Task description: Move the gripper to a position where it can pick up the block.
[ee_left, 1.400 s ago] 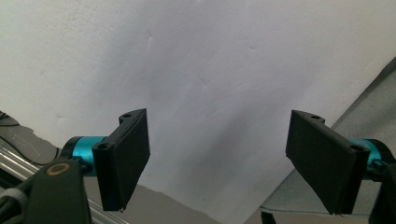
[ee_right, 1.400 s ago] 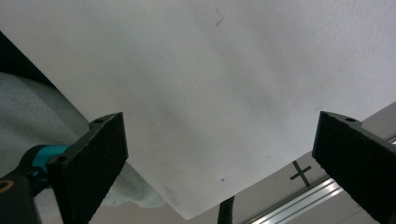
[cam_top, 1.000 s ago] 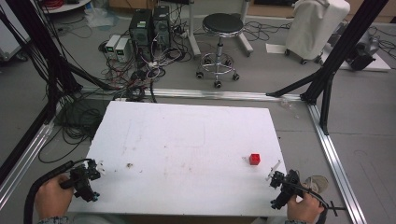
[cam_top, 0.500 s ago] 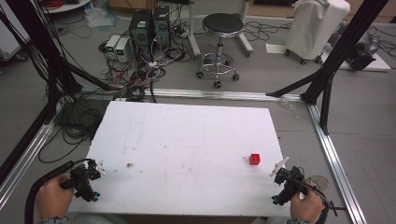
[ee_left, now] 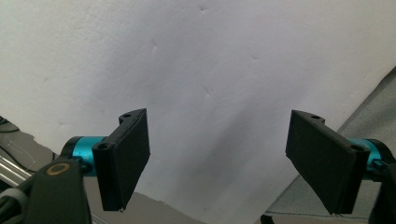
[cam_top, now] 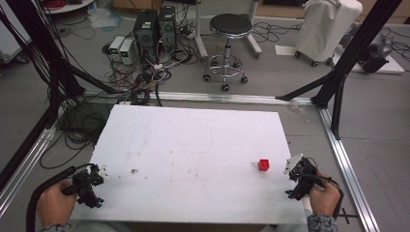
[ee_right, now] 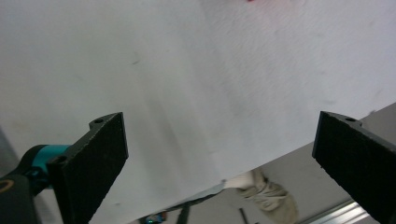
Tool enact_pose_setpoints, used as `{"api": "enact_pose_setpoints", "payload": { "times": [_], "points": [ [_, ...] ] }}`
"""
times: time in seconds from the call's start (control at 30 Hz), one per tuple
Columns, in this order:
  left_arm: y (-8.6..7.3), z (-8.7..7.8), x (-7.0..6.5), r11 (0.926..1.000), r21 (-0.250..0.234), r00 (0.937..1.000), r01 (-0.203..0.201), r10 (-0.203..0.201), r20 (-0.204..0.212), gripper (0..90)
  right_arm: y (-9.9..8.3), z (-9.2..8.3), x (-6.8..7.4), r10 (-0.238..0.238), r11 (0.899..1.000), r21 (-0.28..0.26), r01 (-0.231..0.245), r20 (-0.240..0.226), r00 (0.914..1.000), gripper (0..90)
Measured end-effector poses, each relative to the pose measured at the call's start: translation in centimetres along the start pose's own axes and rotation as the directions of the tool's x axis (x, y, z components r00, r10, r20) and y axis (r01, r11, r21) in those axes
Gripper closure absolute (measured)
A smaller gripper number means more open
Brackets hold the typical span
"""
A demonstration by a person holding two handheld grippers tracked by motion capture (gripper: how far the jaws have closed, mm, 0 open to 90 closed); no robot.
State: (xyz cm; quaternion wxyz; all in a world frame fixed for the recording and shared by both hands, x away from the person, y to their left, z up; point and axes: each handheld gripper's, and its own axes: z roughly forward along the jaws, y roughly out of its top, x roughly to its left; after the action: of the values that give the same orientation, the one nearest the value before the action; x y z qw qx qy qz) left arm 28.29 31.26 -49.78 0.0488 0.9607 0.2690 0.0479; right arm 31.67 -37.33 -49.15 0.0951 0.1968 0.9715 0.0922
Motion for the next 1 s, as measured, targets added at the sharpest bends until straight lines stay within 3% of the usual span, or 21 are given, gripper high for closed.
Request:
{"api": "enact_pose_setpoints", "payload": {
  "times": [0.17, 0.2, 0.37, 0.47, 0.57, 0.6, 0.83, 0.87, 0.9, 1.0],
  "points": [
    [0.0, 0.0, 0.0, 0.9999, -0.005, 1.0000, 0.009, -0.009, 0.001, 21.9, 0.6, -0.4, -1.3, -0.053, 0.998, -0.033, 0.054, 0.004, 0.9986, 2.6],
    [0.0, 0.1, 0.0, 1.0000, -0.005, 1.0000, 0.009, -0.009, 0.003, 21.9, 1.0, -0.6, -2.0, -0.085, 0.995, -0.048, 0.085, 0.006, 0.9964, 2.6],
    [0.0, 0.2, 0.1, 1.0000, -0.004, 1.0000, 0.009, -0.009, 0.003, 22.0, 2.0, -0.9, -3.2, -0.136, 0.990, -0.030, 0.137, 0.015, 0.9905, 2.6],
    [0.0, 0.2, 0.1, 1.0000, -0.003, 1.0000, 0.009, -0.009, 0.004, 21.9, 2.9, -1.2, -4.2, -0.186, 0.982, -0.034, 0.186, -0.002, 0.9826, 2.6],
    [0.0, 0.2, 0.2, 1.0000, -0.002, 1.0000, 0.007, -0.007, 0.005, 22.0, 3.3, -1.4, -4.7, -0.203, 0.979, -0.032, 0.202, -0.012, 0.9791, 2.6],
    [0.0, 0.1, 0.2, 1.0000, 0.001, 1.0000, 0.009, -0.009, 0.005, 22.0, 3.8, -1.5, -5.0, -0.227, 0.973, -0.034, 0.226, -0.017, 0.9738, 2.6],
    [0.1, 0.2, 0.1, 1.0000, -0.007, 1.0000, 0.006, -0.006, 0.002, 22.0, 5.3, -1.8, -5.8, -0.283, 0.959, -0.027, 0.282, -0.028, 0.9588, 2.6],
    [0.1, 0.2, 0.2, 1.0000, -0.003, 1.0000, 0.006, -0.006, 0.003, 22.0, 5.8, -1.8, -5.9, -0.301, 0.953, -0.020, 0.301, -0.035, 0.9529, 2.6],
    [0.1, 0.2, 0.2, 1.0000, -0.003, 1.0000, 0.006, -0.006, 0.003, 21.9, 5.8, -1.8, -5.9, -0.301, 0.953, -0.020, 0.301, -0.035, 0.9529, 2.6],
    [0.1, 0.2, 0.2, 1.0000, -0.003, 1.0000, 0.007, -0.007, 0.003, 22.0, 6.9, -1.5, -6.0, -0.331, 0.943, 0.005, 0.332, -0.047, 0.9424, 2.6]
  ]
}}
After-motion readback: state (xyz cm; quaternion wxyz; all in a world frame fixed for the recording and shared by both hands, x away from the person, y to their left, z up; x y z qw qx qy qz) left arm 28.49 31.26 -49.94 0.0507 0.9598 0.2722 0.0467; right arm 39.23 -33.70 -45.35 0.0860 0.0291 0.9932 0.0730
